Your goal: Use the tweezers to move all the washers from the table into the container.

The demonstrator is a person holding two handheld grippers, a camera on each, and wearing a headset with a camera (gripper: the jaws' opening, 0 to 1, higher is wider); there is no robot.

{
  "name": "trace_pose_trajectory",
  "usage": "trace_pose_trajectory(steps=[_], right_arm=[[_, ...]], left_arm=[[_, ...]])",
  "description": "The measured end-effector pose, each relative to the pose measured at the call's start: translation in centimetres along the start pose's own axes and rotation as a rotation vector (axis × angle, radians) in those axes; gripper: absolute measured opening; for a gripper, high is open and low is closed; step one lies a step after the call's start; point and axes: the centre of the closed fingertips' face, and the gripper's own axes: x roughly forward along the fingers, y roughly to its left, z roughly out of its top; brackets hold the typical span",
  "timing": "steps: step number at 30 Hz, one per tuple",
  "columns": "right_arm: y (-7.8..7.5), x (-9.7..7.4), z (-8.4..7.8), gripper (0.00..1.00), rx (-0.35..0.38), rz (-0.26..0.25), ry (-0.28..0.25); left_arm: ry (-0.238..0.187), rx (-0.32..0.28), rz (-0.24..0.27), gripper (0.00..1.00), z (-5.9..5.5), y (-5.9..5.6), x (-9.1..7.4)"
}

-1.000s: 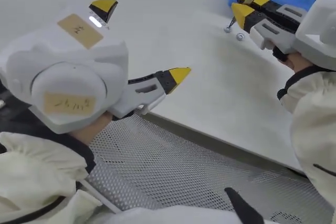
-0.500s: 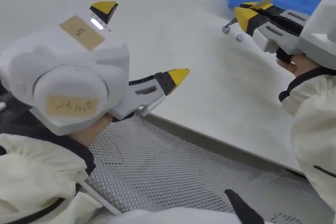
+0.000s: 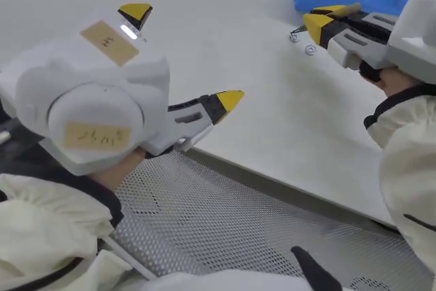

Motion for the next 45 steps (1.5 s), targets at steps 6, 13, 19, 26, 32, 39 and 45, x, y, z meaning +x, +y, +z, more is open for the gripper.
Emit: trace_pose_trajectory(steps=[6,13,19,26,32,39,45], right_arm=[[-0.8,-0.3,-0.4,0.03,0.038,-0.018,0.030],[-1.0,0.1,-0.3,0.03,0.011,-0.032,0.067],[-0.9,0.4,-0.4,0.03,0.046,-0.030,0.089],[-0.8,0.4,-0.4,0.03,0.059,-0.029,0.118],[-0.9,0.6,-0.4,0.03,0.073,-0.022,0.135],[-0.7,0.7,-0.4,0.03,0.099,-0.023,0.143],[-0.5,0.9,-0.4,0.03,0.101,-0.033,0.174]], left_arm=[[0.008,0.004,0.003,0.83,-0.1,0.0,0.0],[0.014,0.009,0.001,0.82,-0.3,0.0,0.1],[0.016,0.010,0.005,0.82,-0.3,0.1,0.1],[0.018,0.012,0.006,0.81,-0.4,0.1,0.1],[0.019,0.013,0.007,0.81,-0.4,0.1,0.1],[0.020,0.014,0.009,0.80,-0.4,0.2,0.1],[0.026,0.018,0.010,0.80,-0.4,0.2,0.1]])
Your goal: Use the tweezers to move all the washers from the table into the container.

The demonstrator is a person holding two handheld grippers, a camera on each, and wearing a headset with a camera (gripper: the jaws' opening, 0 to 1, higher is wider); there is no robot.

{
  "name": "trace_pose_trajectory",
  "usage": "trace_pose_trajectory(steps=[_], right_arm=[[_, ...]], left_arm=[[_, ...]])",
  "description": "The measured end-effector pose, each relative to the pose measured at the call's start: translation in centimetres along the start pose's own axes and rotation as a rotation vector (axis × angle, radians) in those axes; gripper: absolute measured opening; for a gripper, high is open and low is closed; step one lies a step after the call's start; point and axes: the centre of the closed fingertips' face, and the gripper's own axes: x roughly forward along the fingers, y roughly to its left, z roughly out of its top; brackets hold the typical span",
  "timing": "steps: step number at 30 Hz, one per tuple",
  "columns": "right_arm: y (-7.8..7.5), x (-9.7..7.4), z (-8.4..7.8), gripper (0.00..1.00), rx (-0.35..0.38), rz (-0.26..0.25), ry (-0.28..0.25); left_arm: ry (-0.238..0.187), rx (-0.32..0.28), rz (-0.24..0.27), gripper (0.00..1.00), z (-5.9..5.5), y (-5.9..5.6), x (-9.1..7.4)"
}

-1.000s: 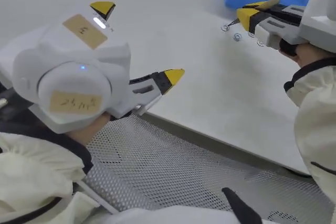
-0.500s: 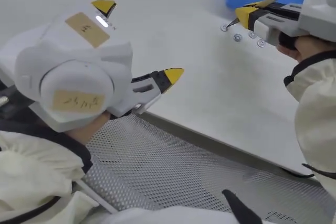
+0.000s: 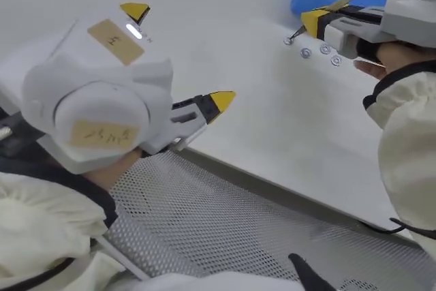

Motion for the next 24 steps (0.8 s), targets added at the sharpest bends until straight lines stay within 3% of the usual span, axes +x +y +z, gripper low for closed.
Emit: trace_pose_trajectory(steps=[11,16,24], right_arm=[[0.8,1.1,0.6,0.03,-0.090,-0.026,0.044],[0.5,1.6,1.0,0.03,-0.129,-0.078,-0.021],[0.3,0.8,0.6,0.02,-0.086,-0.121,-0.114]], left_arm=[[0.001,0.004,0.003,0.79,0.0,0.0,-0.1],[0.002,0.007,0.006,0.78,0.0,0.1,-0.1],[0.006,0.011,0.011,0.76,-0.1,0.2,-0.1]])
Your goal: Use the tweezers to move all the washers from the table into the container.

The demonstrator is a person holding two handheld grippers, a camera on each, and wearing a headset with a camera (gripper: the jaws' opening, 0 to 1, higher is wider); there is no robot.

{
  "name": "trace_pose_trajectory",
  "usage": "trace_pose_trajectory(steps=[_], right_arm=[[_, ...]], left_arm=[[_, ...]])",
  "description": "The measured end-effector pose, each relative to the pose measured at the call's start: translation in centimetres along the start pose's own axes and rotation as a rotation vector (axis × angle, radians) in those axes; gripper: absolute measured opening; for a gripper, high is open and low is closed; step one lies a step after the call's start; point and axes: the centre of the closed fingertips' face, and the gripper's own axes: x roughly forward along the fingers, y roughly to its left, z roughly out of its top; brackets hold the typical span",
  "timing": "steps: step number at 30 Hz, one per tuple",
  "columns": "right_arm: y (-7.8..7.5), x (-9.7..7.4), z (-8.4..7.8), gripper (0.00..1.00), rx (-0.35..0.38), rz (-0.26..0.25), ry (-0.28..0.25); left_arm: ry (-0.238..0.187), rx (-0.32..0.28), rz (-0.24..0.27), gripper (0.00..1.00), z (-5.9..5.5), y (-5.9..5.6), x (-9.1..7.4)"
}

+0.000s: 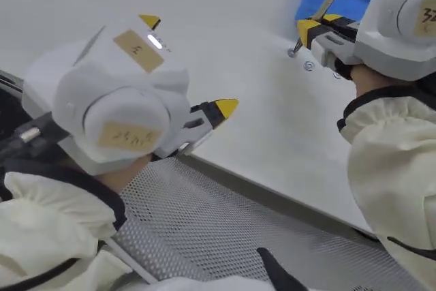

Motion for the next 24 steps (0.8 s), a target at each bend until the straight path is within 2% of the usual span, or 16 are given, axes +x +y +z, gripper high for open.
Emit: trace_pose_trajectory(steps=[6,15,24], right_arm=[[0.1,-0.5,0.0,0.01,0.026,-0.015,-0.006],[-0.6,-0.7,-0.1,0.01,0.061,0.007,0.036],[0.1,-2.8,0.6,0.00,0.075,0.009,0.031]], left_arm=[[0.007,0.004,-0.002,0.75,-0.1,-0.1,0.0],[0.008,0.007,-0.006,0.76,-0.1,-0.2,0.0],[0.006,0.014,-0.017,0.76,-0.1,-0.4,0.0]])
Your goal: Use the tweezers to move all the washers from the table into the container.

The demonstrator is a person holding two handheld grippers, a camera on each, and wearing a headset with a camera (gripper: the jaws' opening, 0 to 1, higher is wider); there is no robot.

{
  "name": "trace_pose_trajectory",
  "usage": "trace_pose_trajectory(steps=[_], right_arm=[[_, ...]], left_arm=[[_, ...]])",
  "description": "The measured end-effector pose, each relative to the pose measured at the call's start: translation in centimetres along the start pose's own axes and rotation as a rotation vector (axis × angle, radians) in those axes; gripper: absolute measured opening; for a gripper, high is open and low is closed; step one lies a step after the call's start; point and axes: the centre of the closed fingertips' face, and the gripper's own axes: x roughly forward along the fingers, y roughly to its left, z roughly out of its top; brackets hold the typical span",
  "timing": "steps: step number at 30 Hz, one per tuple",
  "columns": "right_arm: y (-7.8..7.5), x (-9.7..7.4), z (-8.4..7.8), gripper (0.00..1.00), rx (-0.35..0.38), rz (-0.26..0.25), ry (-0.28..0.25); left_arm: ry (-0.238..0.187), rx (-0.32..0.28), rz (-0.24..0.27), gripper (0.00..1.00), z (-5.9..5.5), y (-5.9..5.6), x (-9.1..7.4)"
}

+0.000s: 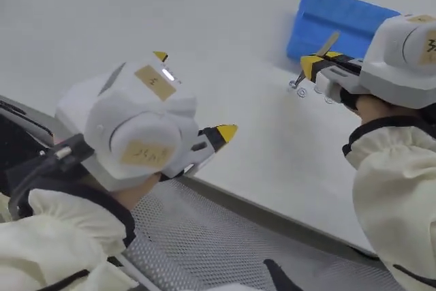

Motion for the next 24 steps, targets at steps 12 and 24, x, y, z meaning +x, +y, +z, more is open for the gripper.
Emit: trace_pose_trajectory(steps=[12,24], right_arm=[[1.5,-2.3,3.2,0.00,0.019,0.023,-0.037],[1.1,-4.4,5.9,0.01,0.049,0.037,-0.077]], left_arm=[[0.004,0.009,-0.014,0.74,-0.2,-0.2,0.1],[0.027,0.012,-0.025,0.74,-0.7,-0.3,0.3]])
